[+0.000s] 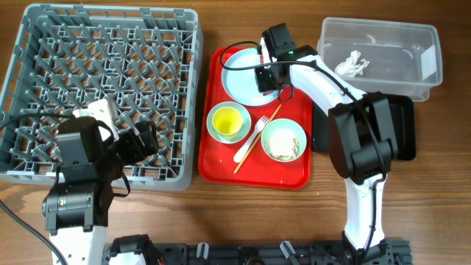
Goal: Sort waste into correct bins and load items into the dishwasher rack
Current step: 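Drop the red wrapper into the clear bin with the right gripper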
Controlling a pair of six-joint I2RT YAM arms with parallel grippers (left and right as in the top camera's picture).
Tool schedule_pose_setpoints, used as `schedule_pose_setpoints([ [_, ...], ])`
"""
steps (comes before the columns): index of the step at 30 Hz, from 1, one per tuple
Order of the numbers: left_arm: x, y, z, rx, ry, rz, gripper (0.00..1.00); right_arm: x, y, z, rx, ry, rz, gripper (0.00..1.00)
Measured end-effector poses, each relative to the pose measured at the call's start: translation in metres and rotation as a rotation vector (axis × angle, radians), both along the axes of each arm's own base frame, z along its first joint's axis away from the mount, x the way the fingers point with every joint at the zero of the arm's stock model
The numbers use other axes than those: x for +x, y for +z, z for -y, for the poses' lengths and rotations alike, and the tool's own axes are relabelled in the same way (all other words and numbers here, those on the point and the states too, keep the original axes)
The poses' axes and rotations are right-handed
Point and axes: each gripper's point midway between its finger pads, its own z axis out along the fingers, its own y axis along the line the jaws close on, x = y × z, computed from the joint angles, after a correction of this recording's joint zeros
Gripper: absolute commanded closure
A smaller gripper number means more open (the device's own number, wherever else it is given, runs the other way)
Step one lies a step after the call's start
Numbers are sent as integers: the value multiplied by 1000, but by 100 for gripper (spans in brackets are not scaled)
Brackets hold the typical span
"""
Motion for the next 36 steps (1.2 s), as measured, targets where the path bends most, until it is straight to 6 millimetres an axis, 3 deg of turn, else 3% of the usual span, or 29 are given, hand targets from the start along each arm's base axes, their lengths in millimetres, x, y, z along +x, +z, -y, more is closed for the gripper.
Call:
schedule_pose_setpoints([
  [3,0,0,0,0,0,0,0,4,14,4,14,-34,21,96],
  [5,0,0,0,0,0,0,0,11,39,15,27,-88,67,96],
  [10,0,0,0,0,0,0,0,29,116,73,61,-299,204,96],
  [12,0,0,0,0,0,0,0,29,133,101,65,-391,222,94],
  [13,0,0,0,0,0,0,0,30,138,118,69,-448,225,85],
  [15,0,0,0,0,0,0,0,30,138,144,71,-531,214,44],
  [18,0,0,0,0,0,0,0,28,134,170,83,-610,190,15],
  [21,0,0,0,0,0,0,0,29,135,174,114,-596,182,5],
  [28,0,0,0,0,0,0,0,13,140,163,144,-508,129,5],
  [36,0,0,0,-2,-2,0,0,-66,177,153,120,-418,-14,20],
])
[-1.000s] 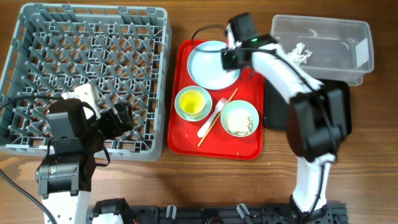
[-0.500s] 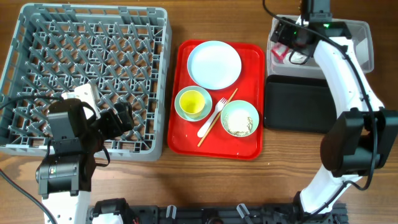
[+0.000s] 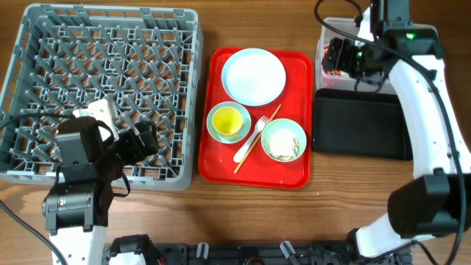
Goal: Sort waste into correct bins and load items into the dishwasher rack
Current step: 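Drop the red wrapper into the clear bin with the right gripper, then grasp the rim of the green rice bowl with the right gripper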
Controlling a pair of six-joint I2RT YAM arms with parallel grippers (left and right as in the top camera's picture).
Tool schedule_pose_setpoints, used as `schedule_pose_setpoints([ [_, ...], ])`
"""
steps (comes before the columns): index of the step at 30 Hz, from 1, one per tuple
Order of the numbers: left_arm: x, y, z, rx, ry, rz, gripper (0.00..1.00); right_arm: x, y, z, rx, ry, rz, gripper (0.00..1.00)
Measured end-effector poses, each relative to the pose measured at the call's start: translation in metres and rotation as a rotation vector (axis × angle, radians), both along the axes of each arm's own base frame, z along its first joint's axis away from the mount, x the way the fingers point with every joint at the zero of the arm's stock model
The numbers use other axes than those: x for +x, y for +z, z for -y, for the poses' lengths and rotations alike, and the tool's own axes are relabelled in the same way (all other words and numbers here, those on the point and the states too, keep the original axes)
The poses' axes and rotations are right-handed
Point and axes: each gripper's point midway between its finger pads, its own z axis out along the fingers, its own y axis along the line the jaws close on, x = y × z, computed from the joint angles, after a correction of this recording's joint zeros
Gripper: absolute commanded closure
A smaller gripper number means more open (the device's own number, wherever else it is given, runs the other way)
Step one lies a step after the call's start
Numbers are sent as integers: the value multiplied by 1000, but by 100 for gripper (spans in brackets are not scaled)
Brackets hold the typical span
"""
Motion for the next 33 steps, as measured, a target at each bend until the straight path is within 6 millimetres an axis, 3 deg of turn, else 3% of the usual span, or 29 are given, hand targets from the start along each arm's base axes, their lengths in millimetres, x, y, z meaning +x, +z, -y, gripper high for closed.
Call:
schedule_pose_setpoints([
  [4,0,0,0,-1,-1,0,0,-35,-8,-17,-8,71,-126,26],
  [9,0,0,0,-1,-1,0,0,-64,-22,-40,-15,140,-202,26],
  [14,0,0,0,-1,-1,0,0,-89,-20,-65,-36,188,-177,25],
  [20,0,0,0,-1,-1,0,0,-115,-21,-119,-66,345,-105,25],
  [25,0,0,0,-1,-1,0,0,-133,-52,-154,-89,442,-120,27],
  [33,0,0,0,-1,-1,0,0,-135,-106,-168,-131,452,-176,37],
])
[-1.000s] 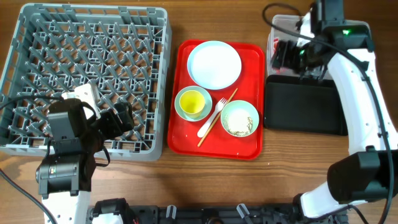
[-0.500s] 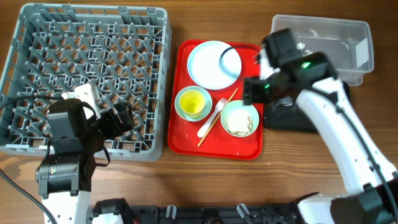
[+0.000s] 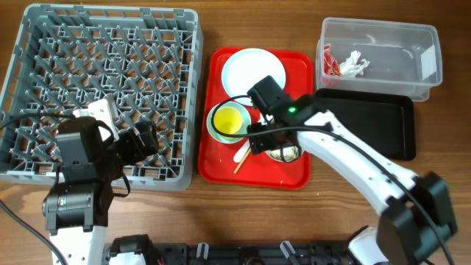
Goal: Sort waste into correct bins and load items into the dishwasher rack
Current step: 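Grasp the rim of the green rice bowl with the right gripper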
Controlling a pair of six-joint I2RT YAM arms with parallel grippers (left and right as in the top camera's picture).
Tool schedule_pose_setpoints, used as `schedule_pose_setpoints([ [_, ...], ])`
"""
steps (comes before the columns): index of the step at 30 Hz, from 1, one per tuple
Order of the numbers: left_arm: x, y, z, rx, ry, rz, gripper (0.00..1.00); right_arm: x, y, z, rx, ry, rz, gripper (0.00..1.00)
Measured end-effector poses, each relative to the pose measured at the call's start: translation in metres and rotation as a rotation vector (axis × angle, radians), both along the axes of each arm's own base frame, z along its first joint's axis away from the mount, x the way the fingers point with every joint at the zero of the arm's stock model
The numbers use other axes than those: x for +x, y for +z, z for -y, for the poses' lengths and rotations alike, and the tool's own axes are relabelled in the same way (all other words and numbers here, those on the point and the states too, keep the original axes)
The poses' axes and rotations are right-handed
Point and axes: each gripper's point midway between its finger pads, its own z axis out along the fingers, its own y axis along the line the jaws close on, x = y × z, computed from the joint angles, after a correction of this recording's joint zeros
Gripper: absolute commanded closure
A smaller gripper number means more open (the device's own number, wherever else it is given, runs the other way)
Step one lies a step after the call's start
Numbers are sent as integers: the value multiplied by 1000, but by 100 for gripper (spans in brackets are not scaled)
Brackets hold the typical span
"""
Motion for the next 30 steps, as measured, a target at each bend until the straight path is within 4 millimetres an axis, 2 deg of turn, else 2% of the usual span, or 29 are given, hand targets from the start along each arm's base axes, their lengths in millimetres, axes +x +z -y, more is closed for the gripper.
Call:
schedule_pose_setpoints([
  [8,0,0,0,0,0,0,0,3,-42,-1,-55,-14,-72,49],
  [11,0,0,0,0,0,0,0,2,-53,-1,-70,-18,-91,61],
  [14,0,0,0,0,0,0,0,1,-61,0,-83,-35,-111,77],
  [18,0,0,0,0,0,0,0,0,-64,0,-86,-65,-121,85],
  [21,0,0,0,0,0,-1,0,0,-64,1,-86,-72,-123,96],
  [30,0,0,0,0,0,0,0,1,-63,3,-103,-82,-111,96],
])
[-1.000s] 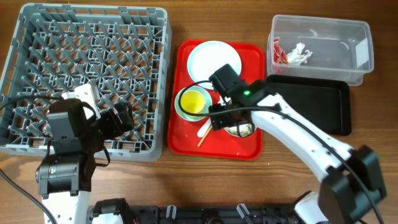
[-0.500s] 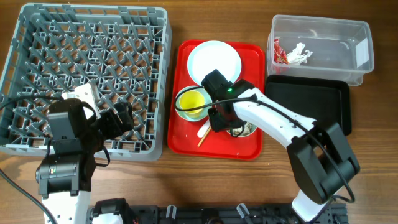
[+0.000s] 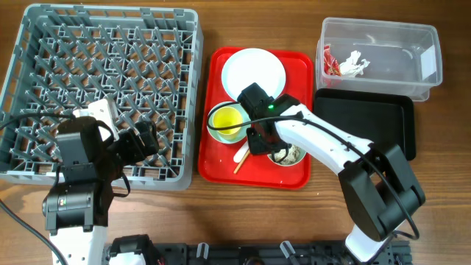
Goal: Sort waste into correct bins and load items into the dishwasher rack
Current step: 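Grasp the rim of the green rice bowl with the right gripper, then tip the green bowl over the black tray to pour out rice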
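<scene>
A red tray (image 3: 221,165) holds a white plate (image 3: 254,70), a yellow-green bowl (image 3: 227,121), a bowl with food scraps (image 3: 293,154), a white fork (image 3: 241,153) and a wooden chopstick (image 3: 237,165). My right gripper (image 3: 259,140) points down between the two bowls, right over the fork and chopstick; its body hides its fingers. The grey dishwasher rack (image 3: 103,81) stands on the left. My left gripper (image 3: 146,138) rests at the rack's front right edge. The clear bin (image 3: 379,48) holds a red wrapper (image 3: 331,65) and a crumpled white tissue (image 3: 353,66).
A black tray-like bin (image 3: 368,121) lies right of the red tray, in front of the clear bin. My right arm stretches across the red tray's right half and the black bin's front left corner. Cables trail over the rack's front left.
My right gripper stayed between the two bowls over the fork, but its wrist shifted slightly up and left and the arm swung nearer the tray. The left arm did not move.
My right gripper was first at the far edge of the white plate. Then it hung over the clear bin's left end with a red wrapper below it. The wrapper then lay in the bin and the gripper was down at the fork, where it still is.
</scene>
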Controlling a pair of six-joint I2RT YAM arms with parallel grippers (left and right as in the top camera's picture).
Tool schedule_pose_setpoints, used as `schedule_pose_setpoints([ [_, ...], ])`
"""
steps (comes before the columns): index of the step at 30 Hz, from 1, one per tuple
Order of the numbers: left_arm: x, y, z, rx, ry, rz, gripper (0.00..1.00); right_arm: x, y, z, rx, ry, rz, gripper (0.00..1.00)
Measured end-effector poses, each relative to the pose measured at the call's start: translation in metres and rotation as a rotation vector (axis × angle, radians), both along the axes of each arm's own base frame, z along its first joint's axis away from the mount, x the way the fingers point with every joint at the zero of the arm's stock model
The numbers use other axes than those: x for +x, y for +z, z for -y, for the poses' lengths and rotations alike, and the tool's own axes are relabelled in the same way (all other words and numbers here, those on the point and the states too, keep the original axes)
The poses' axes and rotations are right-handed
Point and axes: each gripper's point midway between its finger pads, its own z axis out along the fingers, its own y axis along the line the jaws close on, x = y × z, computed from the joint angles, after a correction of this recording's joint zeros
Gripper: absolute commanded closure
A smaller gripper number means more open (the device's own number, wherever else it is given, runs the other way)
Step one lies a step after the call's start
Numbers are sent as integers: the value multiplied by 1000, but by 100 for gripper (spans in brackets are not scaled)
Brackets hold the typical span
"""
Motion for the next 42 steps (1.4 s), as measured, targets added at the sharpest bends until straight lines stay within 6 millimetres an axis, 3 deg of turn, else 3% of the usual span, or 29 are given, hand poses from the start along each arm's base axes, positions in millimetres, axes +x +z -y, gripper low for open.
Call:
schedule_pose_setpoints([
  [6,0,0,0,0,0,0,0,-1,3,1,-8,1,-10,96],
  [10,0,0,0,0,0,0,0,4,16,-4,15,10,10,96],
  [15,0,0,0,0,0,0,0,16,53,-17,126,19,85,96],
  [21,0,0,0,0,0,0,0,36,104,-8,310,-24,163,96],
  [29,0,0,0,0,0,0,0,73,128,55,537,-192,156,96],
  [36,0,0,0,0,0,0,0,91,144,110,708,-306,188,96],
  [42,0,0,0,0,0,0,0,93,131,143,865,-405,165,96],
])
